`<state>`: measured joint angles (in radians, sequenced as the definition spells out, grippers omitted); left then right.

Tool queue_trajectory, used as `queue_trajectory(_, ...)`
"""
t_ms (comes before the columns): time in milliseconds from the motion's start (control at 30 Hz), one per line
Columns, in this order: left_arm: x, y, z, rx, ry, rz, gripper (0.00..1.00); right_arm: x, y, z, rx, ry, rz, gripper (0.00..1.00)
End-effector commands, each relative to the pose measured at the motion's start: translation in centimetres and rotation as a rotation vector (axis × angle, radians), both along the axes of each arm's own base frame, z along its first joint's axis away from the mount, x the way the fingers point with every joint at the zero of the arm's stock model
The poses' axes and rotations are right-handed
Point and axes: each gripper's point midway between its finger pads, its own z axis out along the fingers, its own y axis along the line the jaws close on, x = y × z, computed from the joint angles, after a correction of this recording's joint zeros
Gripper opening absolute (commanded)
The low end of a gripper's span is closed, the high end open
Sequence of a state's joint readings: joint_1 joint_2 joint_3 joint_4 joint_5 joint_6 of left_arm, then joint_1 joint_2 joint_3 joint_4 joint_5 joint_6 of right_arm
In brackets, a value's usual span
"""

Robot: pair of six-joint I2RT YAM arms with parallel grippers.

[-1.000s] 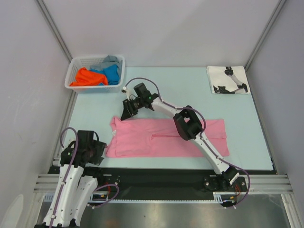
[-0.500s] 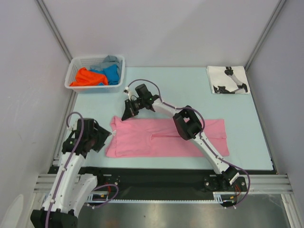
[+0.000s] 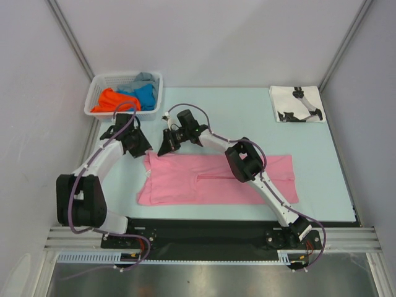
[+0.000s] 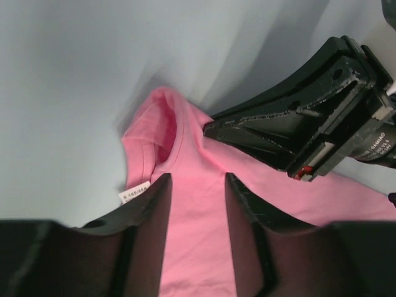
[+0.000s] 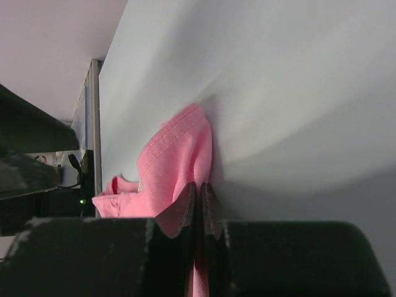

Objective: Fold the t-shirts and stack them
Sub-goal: Fold the tshirt

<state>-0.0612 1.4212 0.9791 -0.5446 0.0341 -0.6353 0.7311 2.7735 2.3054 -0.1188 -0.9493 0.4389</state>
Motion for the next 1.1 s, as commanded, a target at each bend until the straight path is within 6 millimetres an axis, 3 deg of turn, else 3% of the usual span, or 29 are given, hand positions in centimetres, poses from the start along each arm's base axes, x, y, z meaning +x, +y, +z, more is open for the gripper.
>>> queue_trajectory(0,3.5,-0.3,2.1,0.014,-0.11,-0.097,0.41,0.5,0.8,1.2,0.063,-0.021,0.001,0.0)
queue_trajectory(33,3.6,0.0,0.9,0.036,-0.061,-0.102,0.41,0.5,0.8,1.3,0.065,-0.021,0.002,0.0)
queue_trajectory(100,4.9,0.1,1.4,0.059,-0.07,-0.136,0.48,0.5,0.7,1.3,0.064,-0.023,0.003,0.0)
queue_trajectory(200,5.5,0.5,0.1,0.094,0.008,-0.169,0.55,0.3,0.5,0.9,0.055,-0.014,0.009,0.0)
queue_trajectory(367,5.5,0.7,-1.7,0.126,0.065,-0.238,0.66,0.4,0.2,0.6,0.052,-0.01,0.01,0.11)
queue_trajectory(600,4.7,0.5,-5.1,0.085,0.129,-0.264,0.59,0.9,-0.2,0.6,0.065,0.011,0.004,0.33)
queue_trajectory(733,4.4,1.1,-5.9,0.11,0.163,-0.248,0.52,0.7,-0.2,0.6,0.065,0.028,0.009,0.37)
queue_trajectory(1067,3.9,2.4,-5.0,0.177,0.155,-0.252,0.53,-0.1,0.8,0.4,0.081,0.03,0.027,0.46)
